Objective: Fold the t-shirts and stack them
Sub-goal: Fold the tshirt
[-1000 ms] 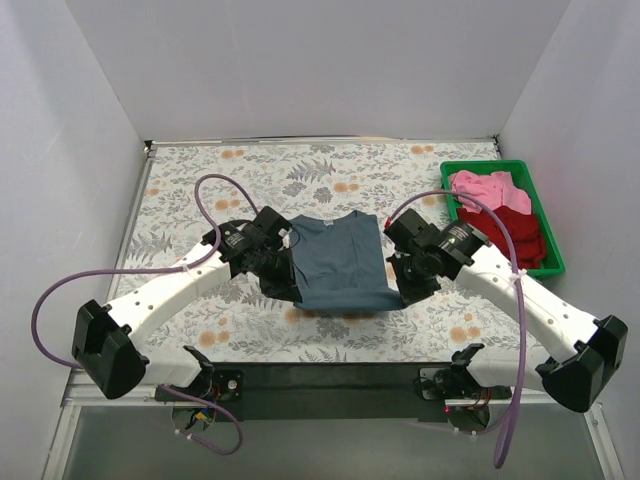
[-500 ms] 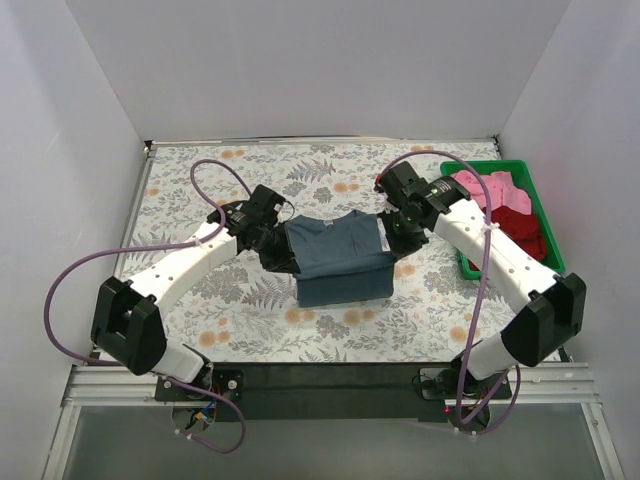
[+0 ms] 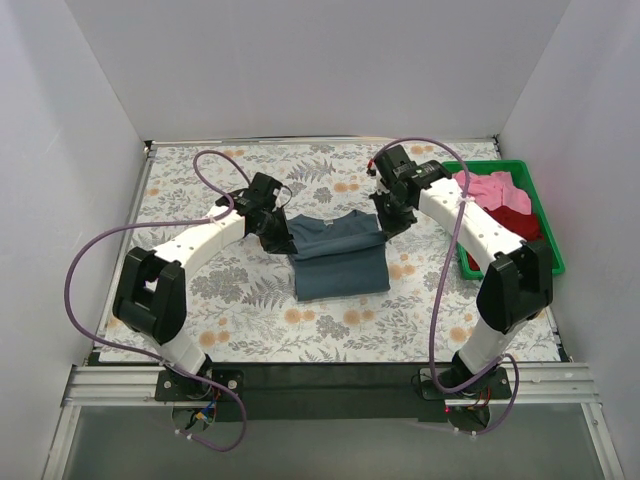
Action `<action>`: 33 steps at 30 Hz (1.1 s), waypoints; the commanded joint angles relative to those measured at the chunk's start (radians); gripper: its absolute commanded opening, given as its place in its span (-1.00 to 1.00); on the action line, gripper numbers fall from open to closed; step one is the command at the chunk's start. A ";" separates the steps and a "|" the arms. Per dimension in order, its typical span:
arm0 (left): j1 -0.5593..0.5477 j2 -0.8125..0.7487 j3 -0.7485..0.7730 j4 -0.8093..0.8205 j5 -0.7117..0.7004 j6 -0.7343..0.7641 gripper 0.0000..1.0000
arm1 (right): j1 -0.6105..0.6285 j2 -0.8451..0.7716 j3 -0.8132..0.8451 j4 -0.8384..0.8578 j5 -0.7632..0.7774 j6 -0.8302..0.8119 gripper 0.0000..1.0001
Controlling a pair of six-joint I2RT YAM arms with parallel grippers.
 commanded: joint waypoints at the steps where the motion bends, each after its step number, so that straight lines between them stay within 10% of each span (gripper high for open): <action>1: 0.041 0.010 -0.003 0.029 -0.099 0.040 -1.00 | -0.033 0.027 0.044 0.046 0.036 -0.058 -0.97; 33: 0.063 0.175 -0.096 0.343 -0.187 0.041 -1.00 | -0.091 0.168 -0.271 0.534 0.014 -0.018 -0.97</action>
